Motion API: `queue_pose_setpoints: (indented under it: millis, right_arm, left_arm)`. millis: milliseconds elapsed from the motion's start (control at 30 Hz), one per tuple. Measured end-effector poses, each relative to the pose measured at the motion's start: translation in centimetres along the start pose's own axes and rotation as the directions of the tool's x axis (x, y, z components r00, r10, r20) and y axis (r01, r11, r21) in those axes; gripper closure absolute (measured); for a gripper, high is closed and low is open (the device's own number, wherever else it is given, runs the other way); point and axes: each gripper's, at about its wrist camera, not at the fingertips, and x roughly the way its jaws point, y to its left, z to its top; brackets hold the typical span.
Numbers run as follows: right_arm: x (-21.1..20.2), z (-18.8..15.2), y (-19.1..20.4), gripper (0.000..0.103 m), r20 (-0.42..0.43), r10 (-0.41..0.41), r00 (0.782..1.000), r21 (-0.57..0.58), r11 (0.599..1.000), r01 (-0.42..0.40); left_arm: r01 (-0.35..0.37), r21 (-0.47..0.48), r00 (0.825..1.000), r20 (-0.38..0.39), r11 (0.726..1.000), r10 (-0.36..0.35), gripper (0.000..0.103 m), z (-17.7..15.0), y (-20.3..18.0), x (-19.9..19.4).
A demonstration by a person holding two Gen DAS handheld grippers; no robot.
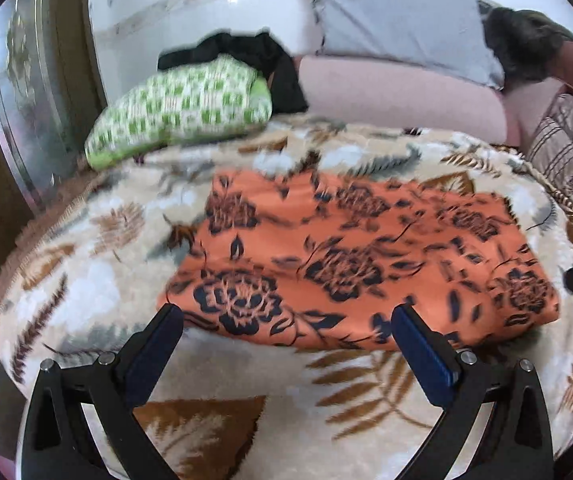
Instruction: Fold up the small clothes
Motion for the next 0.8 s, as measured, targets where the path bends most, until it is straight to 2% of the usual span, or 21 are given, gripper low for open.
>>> queue_pose_setpoints:
  millis: [167,333,467,567,667,800]
  right_arm:
    - [-2.0,-0.1,0.4,0.052,0.052,0.021,0.998,-0.01,1.0,-0.02]
    - [-3.5,-0.1,1.2,0.05,0.097,0.027,0.995,-0.035,0.999,-0.024]
    - [-3.4,0.0,1.7,0.049,0.11,0.018,0.994,-0.058,0.998,-0.011]
    - [-2.1,0.1,2.0,0.049,0.089,0.019,0.996,-0.062,0.998,-0.014]
    - [-0.1,0.1,2.3,0.049,0.053,0.033,0.998,-0.066,0.997,-0.029]
    - [3.5,0.0,2.7,0.049,-0.016,0.112,0.994,-0.064,0.992,-0.113]
  left_arm:
    - [0.003,0.023,0.995,0.095,1.0,-0.005,0.0,1.5,-1.5,-4.3]
    - [0.028,0.005,0.996,0.08,1.0,-0.029,0.0,1.7,-1.7,-4.8]
    - [-0.011,0.001,1.0,0.02,1.0,0.011,0.0,1.6,-1.8,-2.6]
    - [-0.044,-0.027,0.998,-0.036,0.999,0.043,0.0,1.7,-0.8,0.3]
    - [-0.092,-0.048,0.992,-0.096,0.995,0.087,0.0,1.8,0.4,3.7]
    - [-0.163,-0.065,0.975,-0.162,0.984,0.151,0.0,2.0,2.3,7.8]
